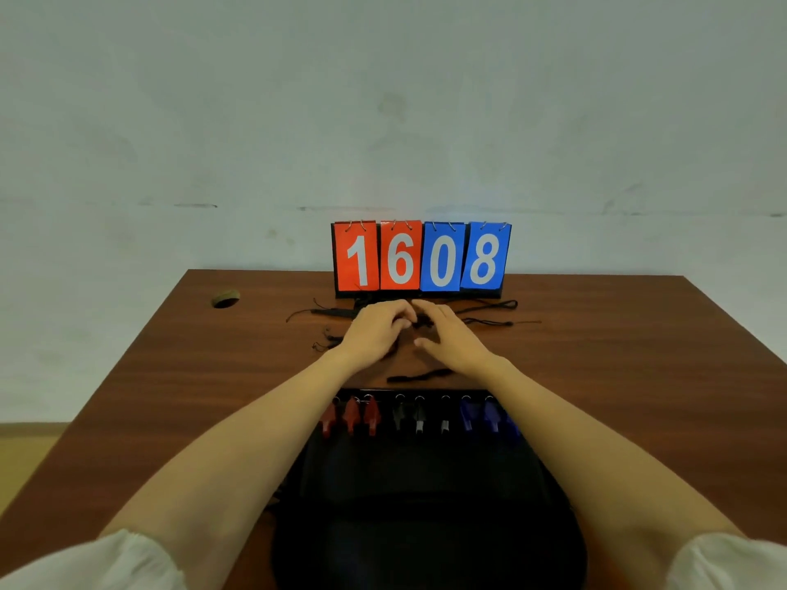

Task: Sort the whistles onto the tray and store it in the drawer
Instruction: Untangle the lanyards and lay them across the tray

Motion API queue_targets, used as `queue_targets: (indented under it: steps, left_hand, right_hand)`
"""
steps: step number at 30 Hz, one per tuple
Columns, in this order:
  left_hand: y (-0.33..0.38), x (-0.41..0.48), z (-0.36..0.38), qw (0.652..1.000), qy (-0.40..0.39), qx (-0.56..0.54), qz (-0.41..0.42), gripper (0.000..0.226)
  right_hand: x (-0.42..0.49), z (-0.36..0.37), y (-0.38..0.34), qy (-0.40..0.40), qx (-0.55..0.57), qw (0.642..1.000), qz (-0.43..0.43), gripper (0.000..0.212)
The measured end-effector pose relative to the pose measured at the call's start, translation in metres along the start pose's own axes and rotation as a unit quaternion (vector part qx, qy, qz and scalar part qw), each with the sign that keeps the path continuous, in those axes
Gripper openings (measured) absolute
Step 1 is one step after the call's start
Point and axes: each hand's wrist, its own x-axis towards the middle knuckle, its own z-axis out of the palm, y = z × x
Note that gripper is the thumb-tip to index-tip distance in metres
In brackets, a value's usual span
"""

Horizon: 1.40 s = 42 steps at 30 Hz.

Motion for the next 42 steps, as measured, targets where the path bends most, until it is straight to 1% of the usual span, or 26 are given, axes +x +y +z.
queue_targets:
  steps: [1,2,3,4,5,7,9,10,11,13,16,19,22,24,25,28,29,31,32,33,35,36,37,39,40,42]
  left_hand:
    - [0.005,-0.002,-0.003,0.999,0.013,-0.033,0.01,0.014]
    - [0.011,-0.003,-0.007,0.997,0.031,-0.068,0.012,0.014]
    - [0.016,-0.003,-0.012,0.994,0.055,-0.095,0.007,0.013]
    - [0.02,-0.002,-0.018,0.99,0.086,-0.114,-0.003,0.013]
    - [0.022,0.0,-0.025,0.984,0.122,-0.129,-0.02,0.013]
    - [0.022,0.003,-0.039,0.966,0.193,-0.161,-0.065,0.014]
    - [0.015,0.004,-0.048,0.951,0.233,-0.177,-0.1,0.014]
    - [0.01,0.004,-0.051,0.952,0.237,-0.161,-0.112,0.015]
    - [0.005,0.004,-0.053,0.955,0.232,-0.135,-0.124,0.016]
    - [-0.005,0.003,-0.054,0.963,0.211,-0.087,-0.143,0.015]
    - [-0.008,0.0,-0.051,0.973,0.161,-0.05,-0.157,0.015]
    - [0.009,-0.004,-0.05,0.981,0.115,-0.077,-0.133,0.022]
    - [0.035,-0.004,-0.055,0.988,0.052,-0.126,-0.074,0.042]
    - [0.052,0.001,-0.06,0.987,0.041,-0.147,-0.043,0.05]
    - [0.061,0.003,-0.062,0.986,0.039,-0.159,-0.03,0.049]
    - [0.079,0.007,-0.07,0.991,0.022,-0.133,-0.002,0.023]
    - [0.082,0.008,-0.072,0.992,0.024,-0.125,-0.004,0.024]
    - [0.083,0.009,-0.075,0.989,0.056,-0.133,-0.023,0.026]
    - [0.084,0.009,-0.078,0.985,0.079,-0.15,-0.033,0.025]
    - [0.084,0.009,-0.081,0.979,0.098,-0.176,-0.041,0.023]
    - [0.088,0.01,-0.088,0.963,0.112,-0.241,-0.04,0.022]
    - [0.089,0.011,-0.09,0.959,0.109,-0.261,-0.035,0.021]
    - [0.092,0.011,-0.091,0.957,0.104,-0.271,-0.032,0.021]
    - [0.095,0.014,-0.091,0.956,0.089,-0.278,-0.027,0.022]
    - [0.096,0.015,-0.089,0.956,0.081,-0.281,-0.025,0.023]
    - [0.097,0.018,-0.088,0.956,0.07,-0.284,-0.023,0.024]
  right_hand:
    - [0.003,0.001,-0.007,0.003,0.011,1.0,0.004,0.053]
    - [0.006,0.002,-0.013,0.015,0.016,1.0,0.009,0.04]
    - [0.009,0.002,-0.017,0.036,0.024,0.999,0.018,0.025]
    - [0.012,0.0,-0.02,0.059,0.041,0.997,0.035,0.015]
    - [0.014,-0.003,-0.021,0.077,0.057,0.994,0.055,0.014]
    - [0.016,-0.015,-0.018,0.092,0.063,0.989,0.102,0.018]
    - [0.017,-0.03,-0.013,0.12,0.062,0.982,0.128,0.018]
    - [0.016,-0.039,-0.013,0.14,0.071,0.979,0.132,0.017]
    - [0.017,-0.048,-0.015,0.16,0.095,0.974,0.132,0.017]
    - [0.018,-0.068,-0.024,0.186,0.194,0.955,0.124,0.018]
    - [0.018,-0.096,-0.048,0.205,0.321,0.921,0.08,0.016]
    - [0.014,-0.116,-0.075,0.201,0.402,0.892,0.033,0.017]
    - [0.007,-0.131,-0.1,0.167,0.435,0.885,0.006,0.02]
    - [0.001,-0.138,-0.113,0.14,0.433,0.891,-0.016,0.021]
    - [-0.002,-0.142,-0.118,0.129,0.433,0.892,-0.029,0.022]
    - [-0.009,-0.151,-0.128,0.124,0.443,0.886,-0.056,0.023]
    - [-0.011,-0.154,-0.129,0.132,0.444,0.884,-0.058,0.022]
    - [-0.011,-0.157,-0.124,0.167,0.426,0.888,-0.04,0.02]
    - [-0.01,-0.155,-0.116,0.183,0.397,0.899,-0.015,0.023]
    - [-0.007,-0.152,-0.106,0.182,0.354,0.917,0.023,0.029]
    - [-0.006,-0.137,-0.084,0.124,0.22,0.961,0.114,0.045]
    - [-0.007,-0.126,-0.075,0.077,0.162,0.973,0.148,0.049]
    - [-0.009,-0.114,-0.069,0.03,0.118,0.979,0.163,0.051]
    - [-0.016,-0.093,-0.067,-0.047,0.065,0.986,0.143,0.058]
    - [-0.018,-0.084,-0.068,-0.07,0.066,0.987,0.129,0.063]
    - [-0.017,-0.068,-0.068,-0.09,0.096,0.985,0.113,0.068]
